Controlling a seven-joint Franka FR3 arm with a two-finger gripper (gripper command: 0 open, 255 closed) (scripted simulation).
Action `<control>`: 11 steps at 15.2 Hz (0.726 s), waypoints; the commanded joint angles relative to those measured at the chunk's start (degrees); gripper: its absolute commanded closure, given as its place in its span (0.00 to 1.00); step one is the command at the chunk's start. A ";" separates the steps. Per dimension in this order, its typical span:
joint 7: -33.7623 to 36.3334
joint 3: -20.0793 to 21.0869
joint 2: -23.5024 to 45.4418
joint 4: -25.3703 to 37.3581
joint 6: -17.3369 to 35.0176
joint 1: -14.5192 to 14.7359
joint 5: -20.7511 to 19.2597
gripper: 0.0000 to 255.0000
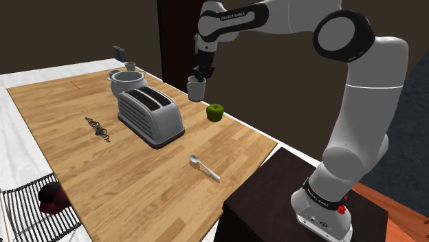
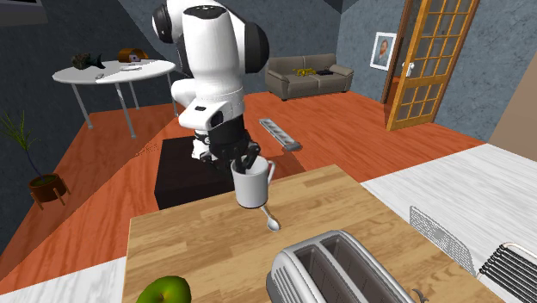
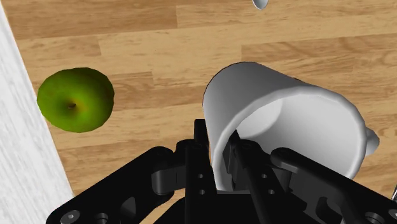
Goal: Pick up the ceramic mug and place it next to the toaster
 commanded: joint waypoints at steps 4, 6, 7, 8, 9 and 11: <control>-0.04 -0.08 0.85 -2.50 3.36 0.04 -0.19 1.00; -0.05 -0.12 1.22 -3.52 4.75 0.05 -0.27 1.00; -0.05 -0.14 1.41 -4.04 5.45 0.05 -0.31 1.00; -0.05 -0.16 1.64 -4.49 6.12 0.06 -0.36 1.00; -0.05 -0.19 1.87 -4.95 6.80 0.07 -0.41 1.00; -0.05 -0.24 2.36 -5.82 8.15 0.10 -0.52 1.00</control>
